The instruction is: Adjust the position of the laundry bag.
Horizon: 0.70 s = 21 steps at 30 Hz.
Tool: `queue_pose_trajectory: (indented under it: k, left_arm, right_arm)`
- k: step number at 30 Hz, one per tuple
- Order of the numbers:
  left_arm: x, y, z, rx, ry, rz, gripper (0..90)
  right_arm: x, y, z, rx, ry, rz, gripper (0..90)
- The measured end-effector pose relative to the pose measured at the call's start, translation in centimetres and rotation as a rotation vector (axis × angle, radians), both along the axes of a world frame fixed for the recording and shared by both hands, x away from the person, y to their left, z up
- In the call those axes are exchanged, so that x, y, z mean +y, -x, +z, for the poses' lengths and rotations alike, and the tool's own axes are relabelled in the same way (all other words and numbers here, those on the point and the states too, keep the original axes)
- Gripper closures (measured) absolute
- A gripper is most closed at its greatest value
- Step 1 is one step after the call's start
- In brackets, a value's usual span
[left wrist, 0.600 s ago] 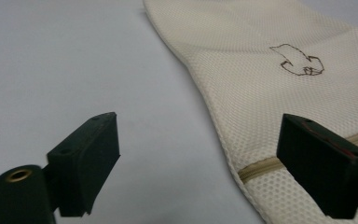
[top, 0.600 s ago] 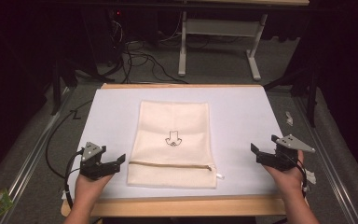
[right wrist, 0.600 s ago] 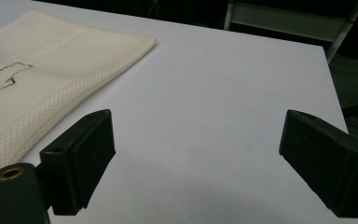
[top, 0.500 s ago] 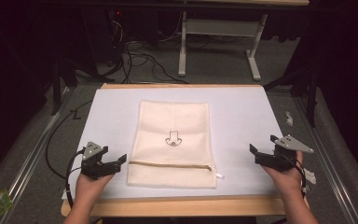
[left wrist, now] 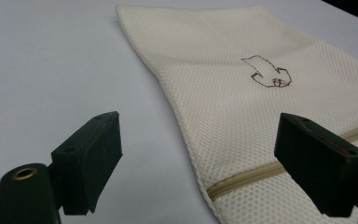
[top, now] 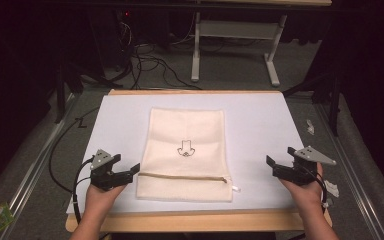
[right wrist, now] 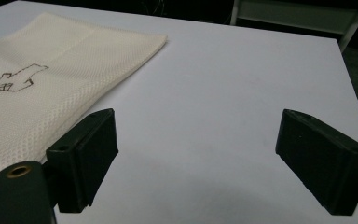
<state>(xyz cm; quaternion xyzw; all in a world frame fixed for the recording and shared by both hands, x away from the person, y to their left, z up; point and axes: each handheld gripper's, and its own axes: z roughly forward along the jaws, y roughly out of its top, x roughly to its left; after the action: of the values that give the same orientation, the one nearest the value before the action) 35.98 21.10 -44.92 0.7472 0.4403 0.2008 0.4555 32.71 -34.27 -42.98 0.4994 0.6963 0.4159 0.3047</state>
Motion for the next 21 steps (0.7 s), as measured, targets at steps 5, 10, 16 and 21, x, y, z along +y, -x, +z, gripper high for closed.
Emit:
queue_pose_trajectory:
  k: [5, 10, 16, 21]
  left_arm:
    - [0.1, 0.0, 0.0, 0.004, 0.004, 0.008, 15.5]
    - [0.7, 0.1, -0.1, -0.002, -0.030, 0.010, 15.4]
    - [1.2, 0.1, 0.1, -0.009, -0.019, 0.009, 15.3]
    - [1.1, -0.1, 0.3, -0.015, -0.014, 0.002, 15.3]
  right_arm:
    - [2.0, -0.6, -0.4, 0.029, 0.029, 0.038, 14.4]
    - [4.5, -1.4, -0.9, 0.051, 0.047, 0.088, 15.4]
    - [8.5, -2.7, -2.0, 0.129, 0.024, 0.176, 25.9]
    - [11.0, -3.1, -3.0, 0.191, 0.001, 0.225, 32.1]
